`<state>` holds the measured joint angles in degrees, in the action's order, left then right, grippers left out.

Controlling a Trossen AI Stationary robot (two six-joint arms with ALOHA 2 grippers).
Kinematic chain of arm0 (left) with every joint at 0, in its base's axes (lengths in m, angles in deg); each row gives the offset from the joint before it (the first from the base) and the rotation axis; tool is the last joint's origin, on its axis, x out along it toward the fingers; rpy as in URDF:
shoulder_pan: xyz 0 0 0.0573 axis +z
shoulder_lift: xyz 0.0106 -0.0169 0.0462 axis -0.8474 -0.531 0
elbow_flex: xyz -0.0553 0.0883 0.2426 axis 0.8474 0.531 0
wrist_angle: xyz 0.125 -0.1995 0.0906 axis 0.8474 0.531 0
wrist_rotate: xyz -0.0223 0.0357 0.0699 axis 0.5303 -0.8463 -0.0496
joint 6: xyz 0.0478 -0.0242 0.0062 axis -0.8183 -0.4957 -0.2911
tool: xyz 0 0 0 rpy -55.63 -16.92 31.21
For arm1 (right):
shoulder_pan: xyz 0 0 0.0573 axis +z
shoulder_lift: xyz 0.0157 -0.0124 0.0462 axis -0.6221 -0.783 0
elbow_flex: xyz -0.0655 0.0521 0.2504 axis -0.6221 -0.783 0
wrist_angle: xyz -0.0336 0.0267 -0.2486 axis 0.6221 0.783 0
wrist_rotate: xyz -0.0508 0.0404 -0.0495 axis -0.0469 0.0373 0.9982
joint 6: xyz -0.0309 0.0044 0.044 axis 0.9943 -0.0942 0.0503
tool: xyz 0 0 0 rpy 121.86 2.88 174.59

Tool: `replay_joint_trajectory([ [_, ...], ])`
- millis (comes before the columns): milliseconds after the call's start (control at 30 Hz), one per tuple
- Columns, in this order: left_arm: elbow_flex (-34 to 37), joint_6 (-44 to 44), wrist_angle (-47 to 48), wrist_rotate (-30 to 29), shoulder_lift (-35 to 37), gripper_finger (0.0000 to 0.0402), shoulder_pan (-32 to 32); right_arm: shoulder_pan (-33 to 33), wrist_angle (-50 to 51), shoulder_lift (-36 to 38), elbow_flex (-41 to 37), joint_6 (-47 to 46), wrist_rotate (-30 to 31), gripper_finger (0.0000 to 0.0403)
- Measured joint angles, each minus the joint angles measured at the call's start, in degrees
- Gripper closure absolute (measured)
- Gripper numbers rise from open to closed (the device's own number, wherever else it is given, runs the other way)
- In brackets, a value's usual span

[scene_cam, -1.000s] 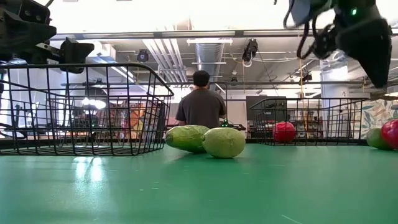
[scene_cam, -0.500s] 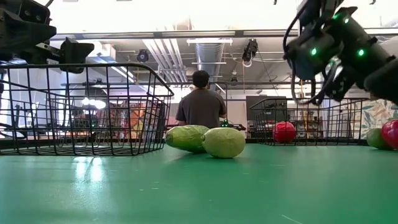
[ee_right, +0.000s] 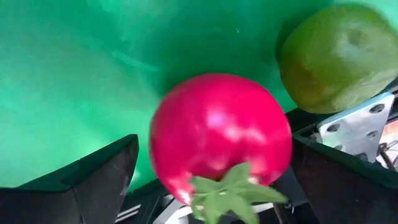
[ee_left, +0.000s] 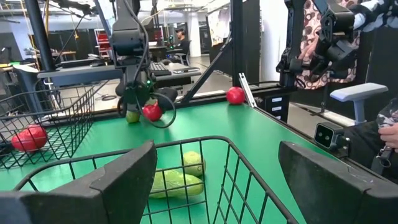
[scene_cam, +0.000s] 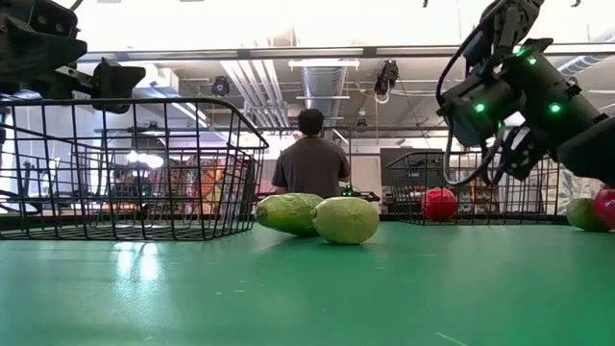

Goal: Sort produce into baskets
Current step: Put the right tomato into the right black metal wire basket

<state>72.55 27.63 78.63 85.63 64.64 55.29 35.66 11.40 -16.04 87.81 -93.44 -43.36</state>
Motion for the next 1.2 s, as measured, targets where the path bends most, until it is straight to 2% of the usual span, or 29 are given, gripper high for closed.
replay_joint_trajectory([
  [267, 0.0, 0.0, 0.0, 0.0, 0.0, 0.0083, 0.0, 0.0, -0.4, -2.1, -0.2, -0.4, -0.4, 0.0029],
  [567, 0.0, 0.0, 0.0, 0.0, 0.0, 0.0083, 0.0, 0.0, 0.3, -5.1, 0.6, 2.7, -0.2, 0.0098],
  [667, 0.0, 0.0, 0.0, 0.0, 0.0, 0.0083, 0.0, 0.0, 1.4, -3.0, 4.0, 3.0, -0.4, 0.0108],
  [767, 0.0, 0.0, 0.0, 0.0, 0.0, 0.0083, 0.0, 0.0, 4.8, -0.8, 10.7, 3.2, -0.3, 0.0105],
  [900, 0.0, 0.0, 0.0, 0.0, 0.0, 0.0083, 0.0, -1.3, 7.8, 2.0, 22.8, 4.0, 4.8, 0.0102],
  [1033, 0.0, 0.0, 0.0, 0.0, 0.0, 0.0083, 0.0, -7.9, 7.6, 4.1, 33.1, 6.2, 10.9, 0.0111],
  [1200, 0.0, 0.0, 0.0, 0.0, 0.0, 0.0083, 0.0, -24.9, 7.2, 4.4, 40.0, 10.4, 15.5, 0.0113],
])
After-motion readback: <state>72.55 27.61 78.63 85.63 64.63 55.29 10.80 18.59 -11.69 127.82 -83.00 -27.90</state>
